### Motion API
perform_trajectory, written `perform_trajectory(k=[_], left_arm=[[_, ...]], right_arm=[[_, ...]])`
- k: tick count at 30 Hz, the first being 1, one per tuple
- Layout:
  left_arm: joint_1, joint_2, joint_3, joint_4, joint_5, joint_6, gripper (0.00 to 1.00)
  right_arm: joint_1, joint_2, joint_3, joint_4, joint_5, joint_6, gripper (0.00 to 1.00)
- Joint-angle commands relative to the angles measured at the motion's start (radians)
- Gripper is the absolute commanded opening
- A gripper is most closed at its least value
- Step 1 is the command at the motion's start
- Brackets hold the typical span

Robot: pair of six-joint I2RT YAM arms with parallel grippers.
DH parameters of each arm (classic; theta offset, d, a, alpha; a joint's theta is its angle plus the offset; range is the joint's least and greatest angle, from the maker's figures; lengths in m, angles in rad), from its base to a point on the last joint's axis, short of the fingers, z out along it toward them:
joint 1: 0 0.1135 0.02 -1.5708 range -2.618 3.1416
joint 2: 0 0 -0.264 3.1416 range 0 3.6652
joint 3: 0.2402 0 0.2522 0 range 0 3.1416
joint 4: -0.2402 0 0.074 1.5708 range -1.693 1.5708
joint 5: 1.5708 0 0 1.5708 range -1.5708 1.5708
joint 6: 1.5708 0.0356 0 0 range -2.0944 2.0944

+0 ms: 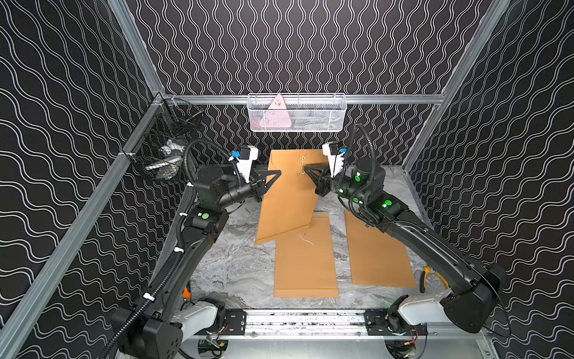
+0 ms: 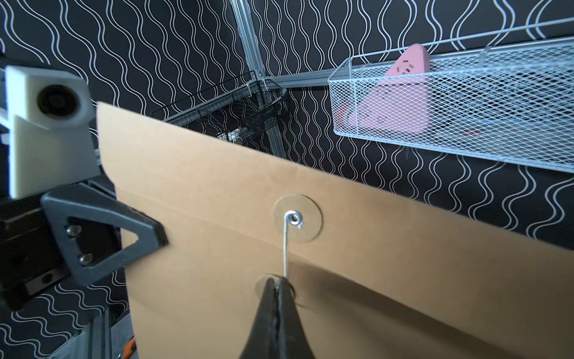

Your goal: Open the file bag

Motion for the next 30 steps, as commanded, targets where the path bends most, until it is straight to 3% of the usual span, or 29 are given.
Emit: perform_trajectory(k=[1, 13, 21, 30], left_arm=[[-0.001, 0.0, -0.001, 0.061, 0.008, -0.012, 0.0], [0.0, -0.003, -0.007, 0.067, 0.011, -0.018, 0.0], [0.0, -0.01, 0.026, 0.033, 0.02, 0.002, 0.0], [0.0, -0.023, 0.036, 0.042, 0.046, -0.017, 0.0]], right_arm=[[0.006, 0.007, 0.02, -0.008, -0.016, -0.023, 0.0], [0.011, -0.006, 0.02, -0.04, 0.011, -0.035, 0.0], [0.011, -0.037, -0.039, -0.095, 0.07, -0.086, 0.2], [0.011, -0.017, -0.047, -0.097, 0.075, -0.101, 0.24]])
